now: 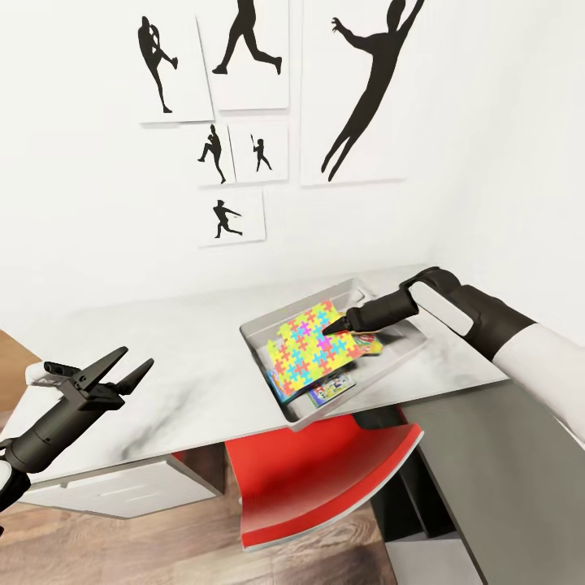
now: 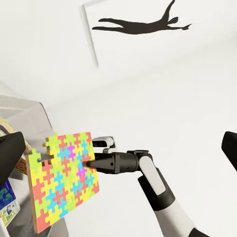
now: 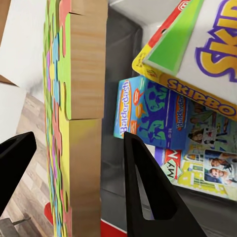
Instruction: Put all the toys in the child's room - the three board games (two on the bed and one on the table), the two jigsaw puzzles on the table, and the tennis ball on the table - inside the toy box on the table in the child's room.
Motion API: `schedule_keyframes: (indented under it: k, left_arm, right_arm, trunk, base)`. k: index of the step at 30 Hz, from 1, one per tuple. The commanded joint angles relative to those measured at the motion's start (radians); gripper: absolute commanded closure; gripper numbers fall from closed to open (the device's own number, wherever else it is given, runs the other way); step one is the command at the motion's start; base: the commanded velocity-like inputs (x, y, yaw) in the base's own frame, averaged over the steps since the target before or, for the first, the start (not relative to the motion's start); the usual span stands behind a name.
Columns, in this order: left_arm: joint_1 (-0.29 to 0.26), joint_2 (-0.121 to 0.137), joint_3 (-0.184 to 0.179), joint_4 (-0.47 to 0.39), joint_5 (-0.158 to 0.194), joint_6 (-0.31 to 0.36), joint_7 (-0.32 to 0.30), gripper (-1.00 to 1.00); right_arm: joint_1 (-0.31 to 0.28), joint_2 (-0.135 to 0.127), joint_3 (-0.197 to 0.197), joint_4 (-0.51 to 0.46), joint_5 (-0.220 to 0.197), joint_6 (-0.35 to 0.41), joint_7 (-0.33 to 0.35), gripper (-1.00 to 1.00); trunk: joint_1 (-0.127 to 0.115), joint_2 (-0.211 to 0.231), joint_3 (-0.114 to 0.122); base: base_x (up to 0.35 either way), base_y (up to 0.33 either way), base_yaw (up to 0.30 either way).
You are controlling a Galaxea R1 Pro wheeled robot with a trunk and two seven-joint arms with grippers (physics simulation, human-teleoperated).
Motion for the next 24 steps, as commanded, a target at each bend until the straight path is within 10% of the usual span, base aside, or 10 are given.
schedule_keyframes:
  k: [1, 24]
  left_arm:
    - [-0.001, 0.0, 0.0, 0.0, 0.006, 0.007, 0.001, -1.0]
    - [-0.001, 0.0, 0.0, 0.0, 0.006, 0.007, 0.001, -1.0]
  right_arm:
    - [-0.002, 0.0, 0.003, 0.0, 0.007, -0.001, 0.009, 1.0]
    - [0.004, 0.004, 0.003, 0.01, 0.019, -0.004, 0.009, 1.0]
  trunk:
    - [0.001, -0.002, -0.002]
    - [0.001, -0.002, -0.002]
  base:
    - [0.0, 0.0, 0.0]
    - [0.0, 0.0, 0.0]
